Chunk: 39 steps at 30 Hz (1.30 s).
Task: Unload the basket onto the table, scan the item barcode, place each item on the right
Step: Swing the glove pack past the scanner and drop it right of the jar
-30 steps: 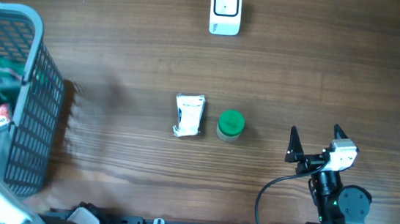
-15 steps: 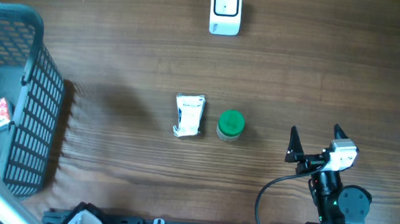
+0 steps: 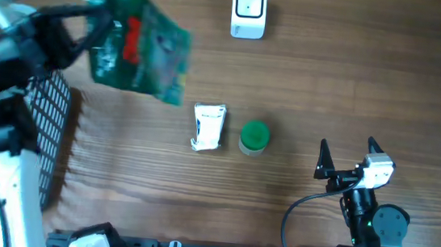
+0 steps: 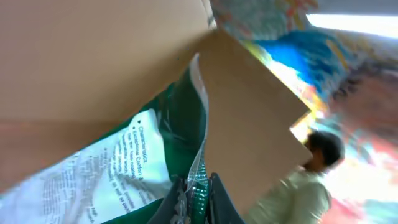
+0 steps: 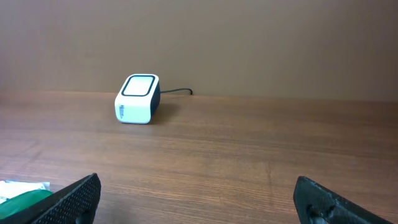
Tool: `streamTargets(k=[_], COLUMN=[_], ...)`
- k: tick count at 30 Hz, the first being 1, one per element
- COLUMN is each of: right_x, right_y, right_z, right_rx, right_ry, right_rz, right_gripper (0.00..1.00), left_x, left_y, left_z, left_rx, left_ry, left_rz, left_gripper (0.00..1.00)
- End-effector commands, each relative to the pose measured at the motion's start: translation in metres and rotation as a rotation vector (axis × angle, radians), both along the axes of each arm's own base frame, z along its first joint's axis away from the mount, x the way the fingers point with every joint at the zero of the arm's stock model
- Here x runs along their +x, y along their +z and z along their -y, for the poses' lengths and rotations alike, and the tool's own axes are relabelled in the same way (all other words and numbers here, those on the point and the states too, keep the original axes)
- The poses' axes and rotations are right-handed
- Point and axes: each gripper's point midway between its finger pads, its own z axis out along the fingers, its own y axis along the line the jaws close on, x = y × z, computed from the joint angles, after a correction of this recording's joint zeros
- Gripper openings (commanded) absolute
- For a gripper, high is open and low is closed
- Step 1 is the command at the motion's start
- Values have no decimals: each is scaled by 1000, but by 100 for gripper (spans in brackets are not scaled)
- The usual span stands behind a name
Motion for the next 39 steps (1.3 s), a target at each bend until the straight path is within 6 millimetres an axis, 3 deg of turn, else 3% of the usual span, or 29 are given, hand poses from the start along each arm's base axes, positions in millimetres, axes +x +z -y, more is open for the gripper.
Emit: streamTargets(k=[1,7,10,15,21,24,26,30,35,39], right_x=[0,0,0,0,0,0,0,0,0,0], right_y=[1,1,1,1,1,1,1,1,1,1], right_z=[1,1,1,1,1,1,1,1,1,1], right_rx=[-12,-13,-13,-13,-13,-13,-13,-13,-13,-12], right_ry=[-4,-4,-4,-4,-4,-4,-4,-4,-4,-4], right_rz=[8,8,8,8,8,8,8,8,8,8], right_gripper=[100,100,100,100,100,100,100,100,100,100], left_x=[19,80,102,118,170,169,164,158,158,154], left_y=[-34,-130,-170,-197,-202,-205,-216,-238,-264,-314], left_z=[48,117,138,158,163,183,211,249,261,257], left_rx=[51,46,57,74,86,92,96,37,22,139], left_ry=[-194,-338,-340,-302,70,108,103,28,10,29], left_rz=[1,-214,-270,-290,-246,-249,-251,-324,-419,-553], left_gripper=[4,4,4,4,4,4,4,4,4,4])
